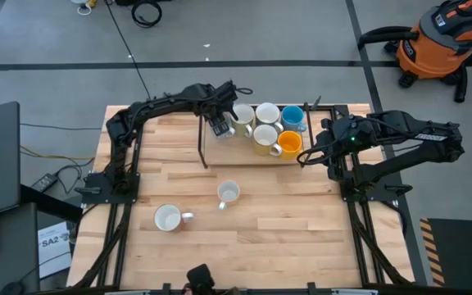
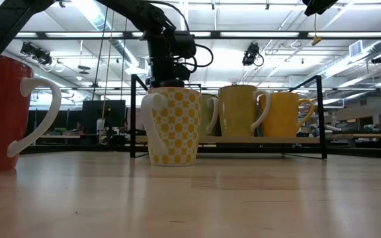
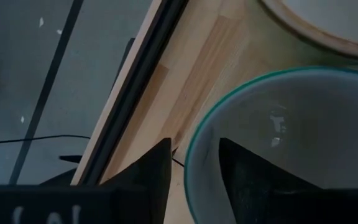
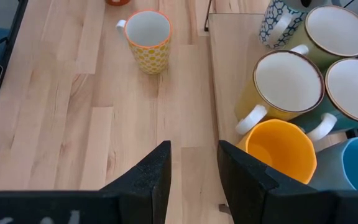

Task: Place coffee mugs
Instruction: Put the patterned blue mug on the shelf, then put the orange mug on the shelf

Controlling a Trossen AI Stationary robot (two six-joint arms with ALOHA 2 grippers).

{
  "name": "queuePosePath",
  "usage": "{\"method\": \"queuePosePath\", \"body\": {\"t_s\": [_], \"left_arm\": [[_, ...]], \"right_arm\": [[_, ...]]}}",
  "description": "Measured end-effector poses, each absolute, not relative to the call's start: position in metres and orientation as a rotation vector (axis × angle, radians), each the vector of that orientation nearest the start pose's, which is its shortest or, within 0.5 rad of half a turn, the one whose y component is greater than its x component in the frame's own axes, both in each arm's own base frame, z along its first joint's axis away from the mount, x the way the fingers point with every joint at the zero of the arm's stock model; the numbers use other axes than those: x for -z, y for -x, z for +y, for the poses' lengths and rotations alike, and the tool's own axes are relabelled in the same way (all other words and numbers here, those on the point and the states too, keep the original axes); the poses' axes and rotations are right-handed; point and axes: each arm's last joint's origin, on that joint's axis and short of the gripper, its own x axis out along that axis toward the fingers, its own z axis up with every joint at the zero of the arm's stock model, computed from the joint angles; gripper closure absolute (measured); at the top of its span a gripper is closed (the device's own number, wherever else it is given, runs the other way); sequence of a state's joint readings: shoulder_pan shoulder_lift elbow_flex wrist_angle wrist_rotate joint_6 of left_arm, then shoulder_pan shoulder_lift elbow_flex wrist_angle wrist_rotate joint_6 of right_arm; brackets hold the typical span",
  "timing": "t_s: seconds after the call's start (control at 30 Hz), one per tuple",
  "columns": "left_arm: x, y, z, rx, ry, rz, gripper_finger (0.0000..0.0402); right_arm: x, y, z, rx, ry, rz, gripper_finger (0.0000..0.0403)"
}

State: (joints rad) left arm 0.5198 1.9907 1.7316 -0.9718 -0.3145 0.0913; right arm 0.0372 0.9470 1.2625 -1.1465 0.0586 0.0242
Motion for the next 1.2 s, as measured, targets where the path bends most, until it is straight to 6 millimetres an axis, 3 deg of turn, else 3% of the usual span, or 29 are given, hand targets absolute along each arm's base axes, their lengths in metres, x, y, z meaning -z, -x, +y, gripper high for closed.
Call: {"method": "queuePosePath", "body": {"t_s": [0.3, 0.57, 0.8, 1.0, 1.2], "left_arm": [[-0.287, -0.356, 0.209, -0.635, 0.067, 1.243, 0.026], [-0.337, -0.364, 0.179, -0.443, 0.084, 1.173, 0.026], [-0.359, -0.373, 0.12, -0.267, 0.097, 1.175, 0.026], [-0.378, -0.36, 0.053, -0.155, 0.058, 1.222, 0.026], [-0.396, -0.341, 0.0, -0.16, 0.109, 1.22, 0.026]], "right_arm": [[-0.379, -0.145, 0.004, 0.03, 0.017, 0.83, 0.0267], [-0.379, -0.145, 0.004, 0.033, 0.011, 0.83, 0.0267], [-0.379, -0.145, 0.004, 0.033, 0.01, 0.83, 0.0267], [-0.376, -0.146, 0.004, 0.031, 0.012, 0.84, 0.0267], [-0.355, -0.15, 0.004, 0.029, 0.021, 0.911, 0.0267]]}}
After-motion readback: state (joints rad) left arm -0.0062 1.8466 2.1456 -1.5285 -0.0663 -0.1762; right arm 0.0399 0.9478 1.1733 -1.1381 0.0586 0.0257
